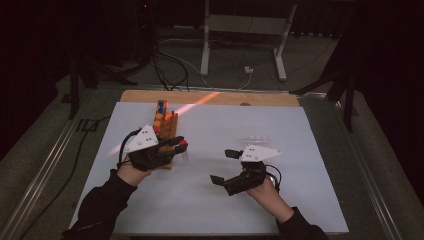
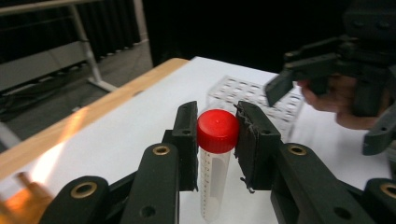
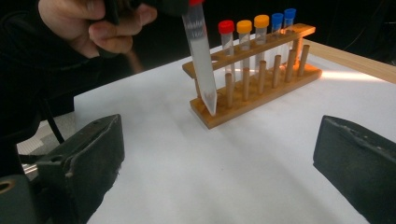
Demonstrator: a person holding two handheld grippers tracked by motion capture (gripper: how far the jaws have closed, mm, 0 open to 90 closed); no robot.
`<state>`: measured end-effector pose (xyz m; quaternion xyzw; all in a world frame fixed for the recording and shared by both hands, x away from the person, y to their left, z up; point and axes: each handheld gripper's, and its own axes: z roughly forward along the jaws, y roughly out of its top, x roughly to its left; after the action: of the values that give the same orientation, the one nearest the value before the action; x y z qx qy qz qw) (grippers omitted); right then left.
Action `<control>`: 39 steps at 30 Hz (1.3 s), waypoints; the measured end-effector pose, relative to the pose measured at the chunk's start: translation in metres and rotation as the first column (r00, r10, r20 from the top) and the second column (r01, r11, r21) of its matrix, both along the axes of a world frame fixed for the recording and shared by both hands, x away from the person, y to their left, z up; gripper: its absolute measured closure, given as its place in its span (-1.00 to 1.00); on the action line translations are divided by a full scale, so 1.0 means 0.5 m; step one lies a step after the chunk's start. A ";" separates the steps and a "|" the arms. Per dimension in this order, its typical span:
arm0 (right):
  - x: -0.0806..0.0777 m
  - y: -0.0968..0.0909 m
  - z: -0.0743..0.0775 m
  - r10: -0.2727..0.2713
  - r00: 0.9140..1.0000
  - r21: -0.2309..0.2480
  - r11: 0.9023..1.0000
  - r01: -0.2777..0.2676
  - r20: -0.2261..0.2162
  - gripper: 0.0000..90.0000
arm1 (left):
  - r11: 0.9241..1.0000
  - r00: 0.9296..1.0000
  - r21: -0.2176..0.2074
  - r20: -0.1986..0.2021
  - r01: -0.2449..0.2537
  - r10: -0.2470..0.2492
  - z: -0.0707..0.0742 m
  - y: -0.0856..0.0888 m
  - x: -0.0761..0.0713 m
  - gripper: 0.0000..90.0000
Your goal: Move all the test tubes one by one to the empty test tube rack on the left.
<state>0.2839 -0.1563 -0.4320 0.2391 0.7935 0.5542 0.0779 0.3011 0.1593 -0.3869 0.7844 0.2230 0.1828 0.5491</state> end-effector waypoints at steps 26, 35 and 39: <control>-0.006 0.009 -0.003 0.028 0.997 -0.042 0.999 -0.025 0.076 -0.96 | 0.967 0.966 -0.001 0.027 -0.256 0.256 0.020 0.118 0.038 0.59; -0.008 0.010 -0.002 0.033 0.997 -0.045 0.999 -0.030 0.077 -0.96 | 0.957 0.957 0.013 -0.001 -0.290 0.290 -0.005 0.132 0.054 0.59; -0.007 0.010 -0.002 0.032 0.997 -0.042 0.999 -0.029 0.076 -0.96 | 0.954 0.954 0.014 -0.017 -0.299 0.299 -0.018 0.136 0.059 0.59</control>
<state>0.2801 -0.1515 -0.4329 0.2038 0.8047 0.5477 0.1046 0.3307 0.2274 -0.3961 0.7466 0.3432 0.2576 0.5084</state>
